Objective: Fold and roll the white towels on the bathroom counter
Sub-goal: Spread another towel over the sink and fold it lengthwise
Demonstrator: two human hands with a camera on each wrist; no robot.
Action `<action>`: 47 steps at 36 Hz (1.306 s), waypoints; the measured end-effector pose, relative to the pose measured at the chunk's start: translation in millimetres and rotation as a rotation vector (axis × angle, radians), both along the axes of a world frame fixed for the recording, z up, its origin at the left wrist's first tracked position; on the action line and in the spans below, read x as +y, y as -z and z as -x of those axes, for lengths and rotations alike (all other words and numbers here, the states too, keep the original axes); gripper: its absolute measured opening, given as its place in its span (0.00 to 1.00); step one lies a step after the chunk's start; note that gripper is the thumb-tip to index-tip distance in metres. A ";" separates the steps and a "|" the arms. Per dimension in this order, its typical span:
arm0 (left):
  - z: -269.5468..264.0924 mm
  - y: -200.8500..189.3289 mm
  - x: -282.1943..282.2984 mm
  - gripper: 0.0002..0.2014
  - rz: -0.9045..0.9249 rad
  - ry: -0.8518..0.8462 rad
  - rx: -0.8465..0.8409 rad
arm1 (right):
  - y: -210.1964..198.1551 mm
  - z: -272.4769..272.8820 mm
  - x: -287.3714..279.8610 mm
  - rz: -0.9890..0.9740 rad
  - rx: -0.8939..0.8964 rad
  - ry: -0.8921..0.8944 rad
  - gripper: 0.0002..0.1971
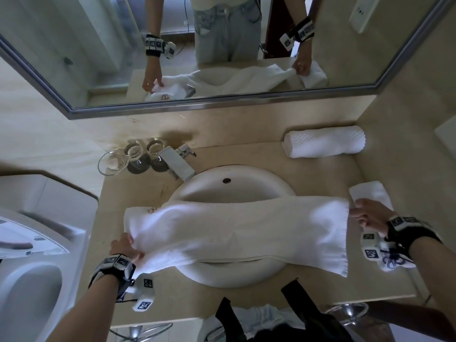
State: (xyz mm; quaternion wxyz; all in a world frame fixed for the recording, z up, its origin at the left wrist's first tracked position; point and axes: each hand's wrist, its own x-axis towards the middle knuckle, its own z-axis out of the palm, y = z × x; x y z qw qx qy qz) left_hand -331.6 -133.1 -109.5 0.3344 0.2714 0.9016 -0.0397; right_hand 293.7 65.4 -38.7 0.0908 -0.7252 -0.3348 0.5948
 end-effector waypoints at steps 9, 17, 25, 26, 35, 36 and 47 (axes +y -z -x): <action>4.9 8.6 0.7 0.27 0.013 0.018 0.023 | 28.8 31.8 1.4 -0.251 -0.453 -0.038 0.12; 6.3 12.6 -1.2 0.43 0.035 -0.064 0.065 | 72.7 77.1 -66.7 0.006 -0.572 -0.232 0.46; -0.3 5.9 -11.0 0.44 0.044 -0.162 0.081 | 78.0 73.6 -87.2 0.044 -0.616 -0.173 0.34; 1.5 7.8 -11.6 0.45 0.051 -0.185 0.051 | 78.0 74.9 -88.1 0.066 -0.613 -0.180 0.33; 19.6 21.1 -17.8 0.46 0.084 -0.196 -0.026 | 59.8 83.4 -106.6 0.105 -0.557 -0.019 0.28; 26.7 35.5 -18.7 0.50 0.075 -0.205 -0.037 | 56.0 86.1 -109.1 0.102 -0.553 -0.003 0.26; 18.5 10.3 -19.5 0.34 0.046 -0.122 -0.084 | 56.9 99.7 -132.9 0.083 -0.470 0.103 0.28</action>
